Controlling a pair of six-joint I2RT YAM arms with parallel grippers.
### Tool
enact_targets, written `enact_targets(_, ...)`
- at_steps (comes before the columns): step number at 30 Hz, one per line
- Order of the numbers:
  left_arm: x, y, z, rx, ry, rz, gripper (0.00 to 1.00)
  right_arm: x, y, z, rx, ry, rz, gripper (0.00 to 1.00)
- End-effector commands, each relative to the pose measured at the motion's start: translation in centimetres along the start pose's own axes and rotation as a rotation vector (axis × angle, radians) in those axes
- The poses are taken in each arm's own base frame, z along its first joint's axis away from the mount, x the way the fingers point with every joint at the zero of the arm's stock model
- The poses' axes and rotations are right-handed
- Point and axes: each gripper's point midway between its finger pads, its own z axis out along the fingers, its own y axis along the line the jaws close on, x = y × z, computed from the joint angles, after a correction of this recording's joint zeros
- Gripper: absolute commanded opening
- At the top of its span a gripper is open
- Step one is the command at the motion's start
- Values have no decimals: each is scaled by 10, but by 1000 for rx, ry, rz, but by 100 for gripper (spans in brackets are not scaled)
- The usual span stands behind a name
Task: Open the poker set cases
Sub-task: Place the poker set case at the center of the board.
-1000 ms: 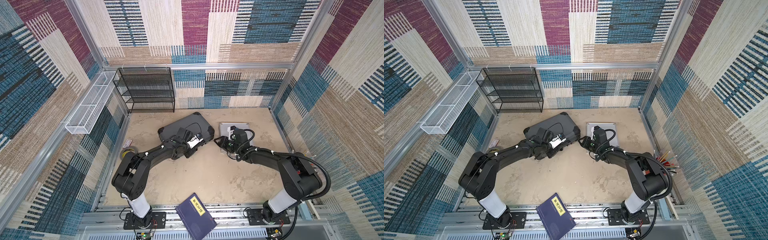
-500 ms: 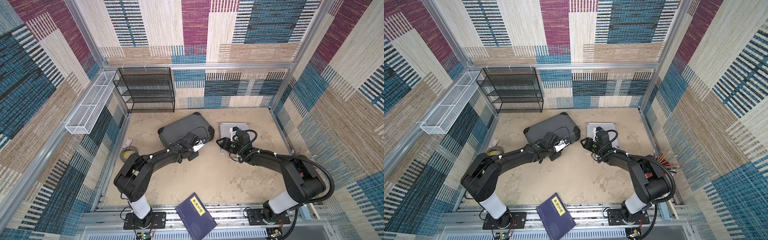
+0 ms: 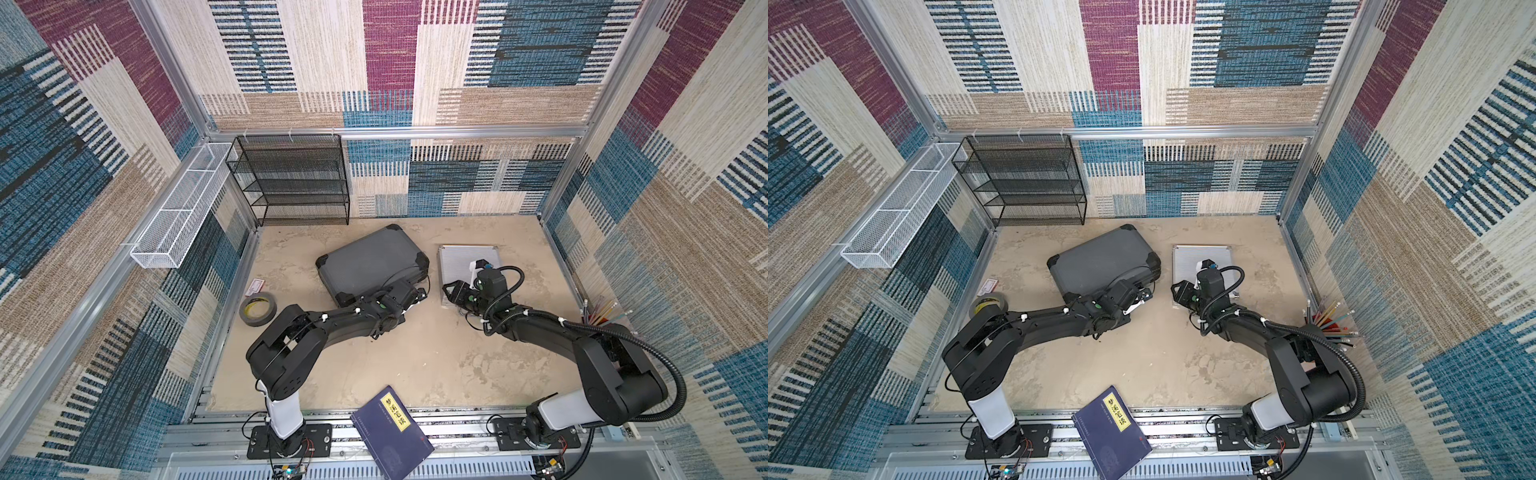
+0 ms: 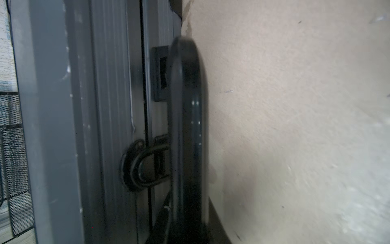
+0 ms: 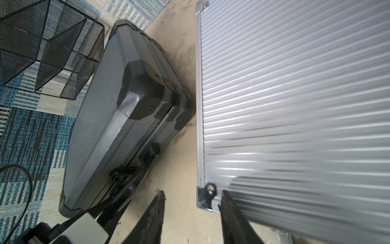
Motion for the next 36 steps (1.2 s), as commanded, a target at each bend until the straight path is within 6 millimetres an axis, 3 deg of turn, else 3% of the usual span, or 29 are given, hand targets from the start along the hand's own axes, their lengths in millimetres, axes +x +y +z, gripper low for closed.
enact_targets(1, 22, -57, 8, 208, 56, 136, 16, -7, -6, -5, 33, -42, 7, 45)
enact_targets(15, 22, -81, 8, 209, 74, 229, 27, -7, -18, -20, 65, -86, 27, 45)
enact_targets(19, 20, -80, 6, 206, 67, 225, 39, -6, -19, -20, 66, -84, 25, 46)
enact_targets(25, 17, -82, 1, 225, 47, 205, 48, -5, -21, -22, 66, -88, 31, 46)
enact_targets(31, 8, -70, -10, 199, 19, 172, 51, -8, -16, -23, 54, -92, 8, 47)
enact_targets(36, -10, -48, -33, 174, -62, 80, 57, -20, 8, -12, 0, -48, -115, 53)
